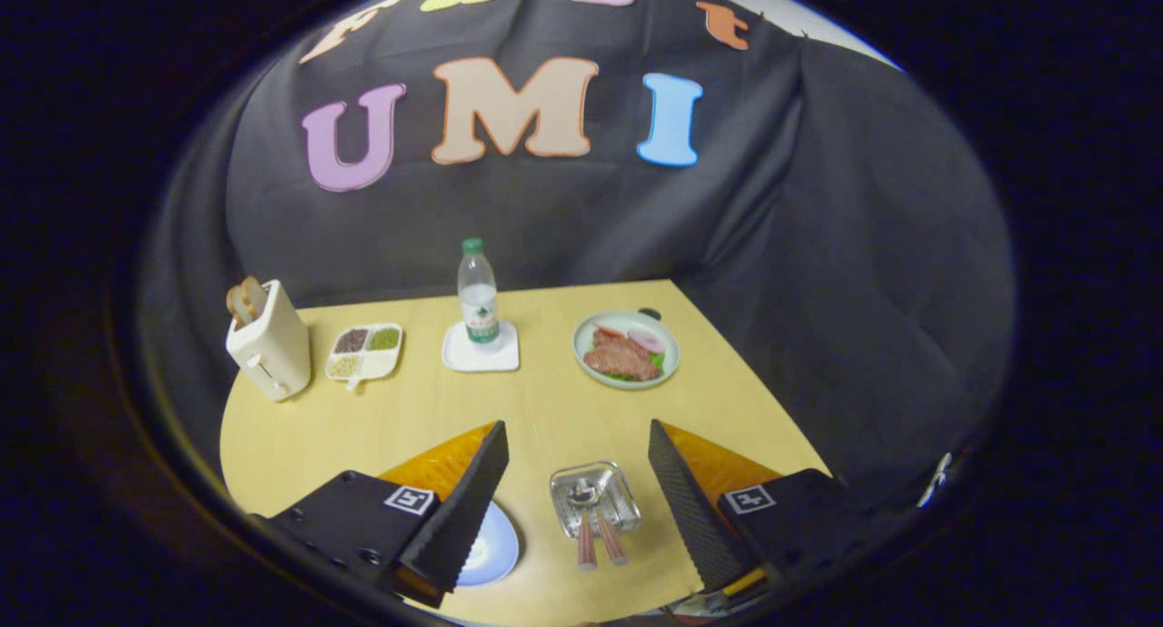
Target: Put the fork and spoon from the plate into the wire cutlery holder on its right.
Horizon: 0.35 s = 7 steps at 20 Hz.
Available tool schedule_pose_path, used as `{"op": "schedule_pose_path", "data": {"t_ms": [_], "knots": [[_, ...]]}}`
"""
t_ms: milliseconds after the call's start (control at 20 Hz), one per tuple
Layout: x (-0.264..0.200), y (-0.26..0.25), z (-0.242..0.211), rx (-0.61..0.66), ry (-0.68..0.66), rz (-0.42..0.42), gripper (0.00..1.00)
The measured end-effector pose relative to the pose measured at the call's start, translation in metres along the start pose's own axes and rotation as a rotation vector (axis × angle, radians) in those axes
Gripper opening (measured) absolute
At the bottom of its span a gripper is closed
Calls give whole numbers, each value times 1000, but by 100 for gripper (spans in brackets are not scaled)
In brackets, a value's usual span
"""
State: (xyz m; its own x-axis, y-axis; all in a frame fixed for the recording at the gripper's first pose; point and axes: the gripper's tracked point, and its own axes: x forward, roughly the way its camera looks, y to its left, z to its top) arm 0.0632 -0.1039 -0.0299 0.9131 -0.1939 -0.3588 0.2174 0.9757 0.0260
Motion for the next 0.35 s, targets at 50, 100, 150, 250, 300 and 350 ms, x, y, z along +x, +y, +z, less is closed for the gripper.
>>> {"op": "schedule_pose_path", "data": {"t_ms": [50, 100, 150, 250, 300, 350], "knots": [[-2, 6, 12, 15, -68, 21, 99], [-7, 11, 25, 38, -130, 43, 99], [-16, 16, 34, 60, -188, 62, 99], [-30, 14, 45, 84, -268, 75, 99], [-36, 12, 47, 84, -293, 78, 99], [-43, 13, 48, 79, -319, 88, 99]]}}
